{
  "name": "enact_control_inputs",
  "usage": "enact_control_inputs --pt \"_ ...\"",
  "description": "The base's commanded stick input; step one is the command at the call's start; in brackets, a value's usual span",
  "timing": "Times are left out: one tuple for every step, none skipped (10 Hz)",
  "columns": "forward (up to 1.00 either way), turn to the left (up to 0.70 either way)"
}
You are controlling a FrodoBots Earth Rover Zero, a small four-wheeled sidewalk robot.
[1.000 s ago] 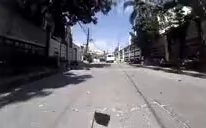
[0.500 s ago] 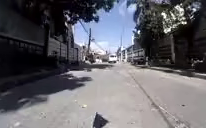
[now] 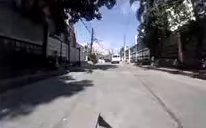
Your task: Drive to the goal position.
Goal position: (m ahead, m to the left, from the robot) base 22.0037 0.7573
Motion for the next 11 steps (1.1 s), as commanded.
enact_control_inputs --pt "1.00 -0.30" --pt "1.00 -0.05" --pt "1.00 0.03" --pt "1.00 0.03" --pt "1.00 0.03" --pt "1.00 0.03" --pt "1.00 0.03" --pt "1.00 0.03" --pt "1.00 0.03" --pt "1.00 0.03" --pt "1.00 0.03"
